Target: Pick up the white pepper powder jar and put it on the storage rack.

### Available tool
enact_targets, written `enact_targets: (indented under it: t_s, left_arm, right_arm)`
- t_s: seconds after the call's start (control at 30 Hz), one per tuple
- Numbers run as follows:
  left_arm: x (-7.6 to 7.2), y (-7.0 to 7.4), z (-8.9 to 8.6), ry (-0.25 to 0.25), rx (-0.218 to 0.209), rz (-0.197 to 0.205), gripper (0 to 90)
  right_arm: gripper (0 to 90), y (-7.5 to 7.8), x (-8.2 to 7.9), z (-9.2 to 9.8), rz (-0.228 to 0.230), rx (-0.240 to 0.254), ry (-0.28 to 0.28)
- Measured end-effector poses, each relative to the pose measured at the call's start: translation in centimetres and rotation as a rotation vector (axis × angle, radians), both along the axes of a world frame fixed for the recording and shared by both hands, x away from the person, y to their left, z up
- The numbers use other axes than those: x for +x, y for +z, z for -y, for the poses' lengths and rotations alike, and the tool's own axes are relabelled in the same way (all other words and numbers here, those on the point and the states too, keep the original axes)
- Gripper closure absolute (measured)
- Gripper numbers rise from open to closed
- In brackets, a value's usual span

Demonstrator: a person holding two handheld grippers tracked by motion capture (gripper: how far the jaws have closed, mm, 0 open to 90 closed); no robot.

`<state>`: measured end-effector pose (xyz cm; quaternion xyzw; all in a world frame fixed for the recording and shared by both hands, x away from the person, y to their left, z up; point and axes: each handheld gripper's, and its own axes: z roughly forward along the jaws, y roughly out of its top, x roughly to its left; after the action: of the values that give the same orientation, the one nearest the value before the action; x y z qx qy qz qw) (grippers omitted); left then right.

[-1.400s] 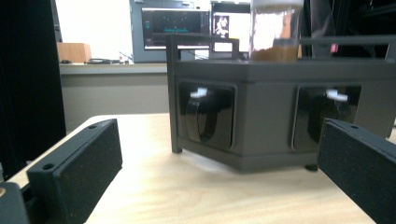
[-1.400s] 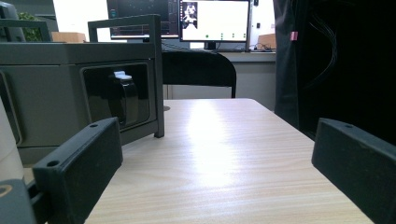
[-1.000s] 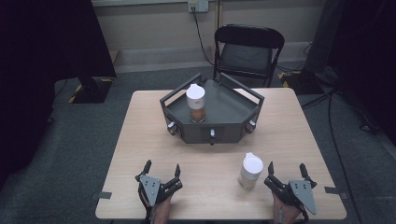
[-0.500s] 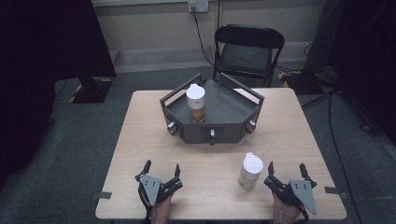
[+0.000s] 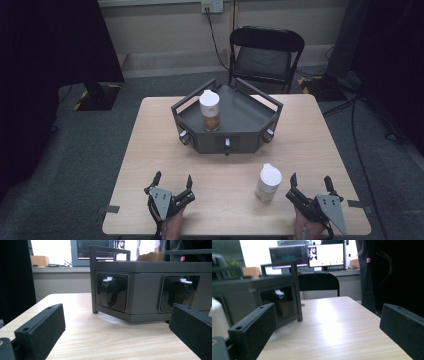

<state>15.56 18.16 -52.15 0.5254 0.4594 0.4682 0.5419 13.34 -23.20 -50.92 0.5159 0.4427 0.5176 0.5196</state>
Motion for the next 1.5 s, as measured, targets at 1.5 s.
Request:
enact_targets:
  t_s: [1.5]
  left_arm:
    - [-0.1, 0.0, 0.1, 0.008, 0.0, 0.0, 0.0]
  right_arm:
    - [9.8, 2.9, 0.4, -2.5, -0.085, -0.082, 0.326]
